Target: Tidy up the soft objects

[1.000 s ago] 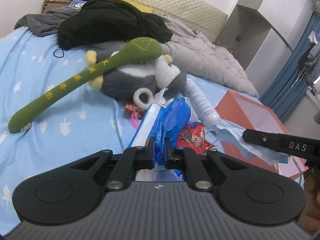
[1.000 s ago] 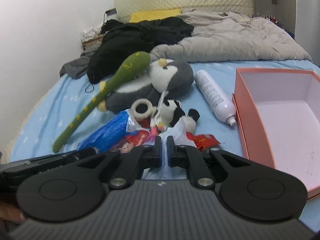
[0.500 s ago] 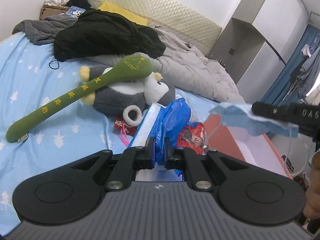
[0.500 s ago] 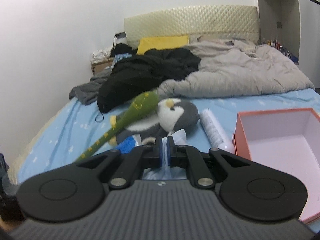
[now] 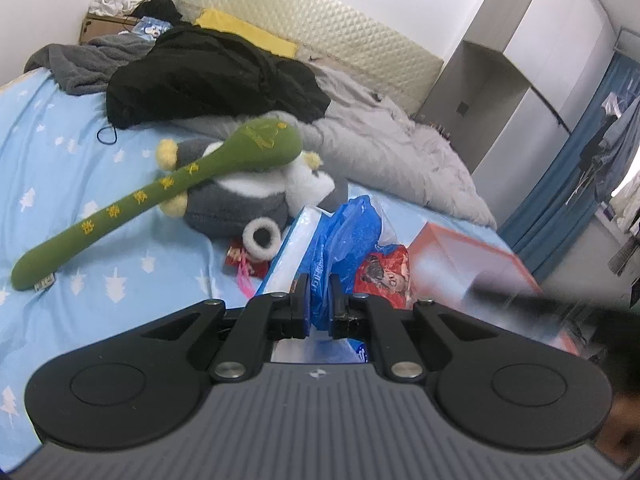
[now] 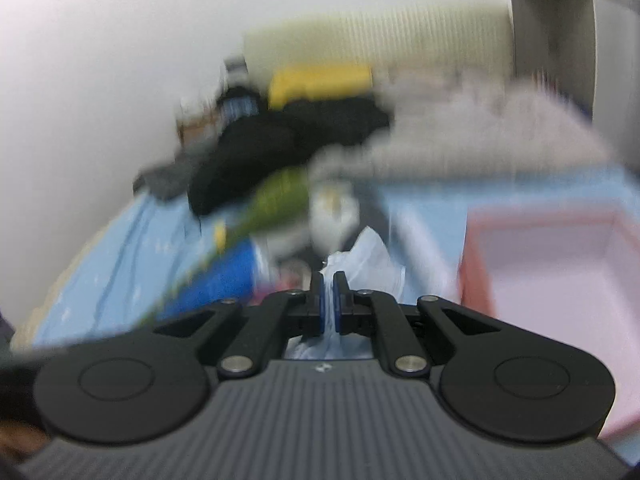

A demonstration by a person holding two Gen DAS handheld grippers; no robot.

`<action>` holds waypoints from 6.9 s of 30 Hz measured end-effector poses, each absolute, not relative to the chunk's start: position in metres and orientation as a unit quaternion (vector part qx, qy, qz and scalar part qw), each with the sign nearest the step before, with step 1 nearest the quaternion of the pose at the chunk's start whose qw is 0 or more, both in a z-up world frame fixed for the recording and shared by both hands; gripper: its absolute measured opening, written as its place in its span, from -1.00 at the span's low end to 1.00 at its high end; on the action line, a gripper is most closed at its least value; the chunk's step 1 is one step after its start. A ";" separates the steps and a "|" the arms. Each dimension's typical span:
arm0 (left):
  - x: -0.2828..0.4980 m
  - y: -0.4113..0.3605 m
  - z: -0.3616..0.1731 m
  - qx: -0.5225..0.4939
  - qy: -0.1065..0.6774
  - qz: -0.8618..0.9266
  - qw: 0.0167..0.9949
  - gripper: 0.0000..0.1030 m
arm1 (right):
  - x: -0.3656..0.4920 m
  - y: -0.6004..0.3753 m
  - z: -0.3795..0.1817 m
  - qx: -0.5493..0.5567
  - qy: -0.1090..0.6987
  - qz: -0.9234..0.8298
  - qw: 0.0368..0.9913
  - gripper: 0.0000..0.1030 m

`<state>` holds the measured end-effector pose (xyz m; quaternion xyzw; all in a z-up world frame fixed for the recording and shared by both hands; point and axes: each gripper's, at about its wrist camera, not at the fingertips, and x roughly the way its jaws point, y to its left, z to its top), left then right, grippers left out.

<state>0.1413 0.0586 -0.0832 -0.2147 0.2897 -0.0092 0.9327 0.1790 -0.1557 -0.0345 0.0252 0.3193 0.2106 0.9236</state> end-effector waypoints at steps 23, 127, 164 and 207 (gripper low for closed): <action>0.174 0.055 -0.183 -0.147 0.420 0.031 0.895 -0.80 | 0.140 -0.157 -0.151 0.035 0.464 0.223 0.857 -0.85; 0.212 -0.099 0.016 -0.131 0.334 -0.157 0.920 -0.62 | 0.167 -0.274 0.025 0.016 0.259 0.146 0.955 -0.85; 0.346 -0.250 -0.114 -0.049 0.468 -0.202 0.859 -0.37 | 0.290 -0.404 -0.108 0.103 0.416 0.042 0.903 -0.48; 0.107 -0.008 -0.005 -0.100 0.342 -0.106 0.928 -0.37 | 0.103 -0.216 -0.004 0.038 0.316 0.147 0.937 -0.48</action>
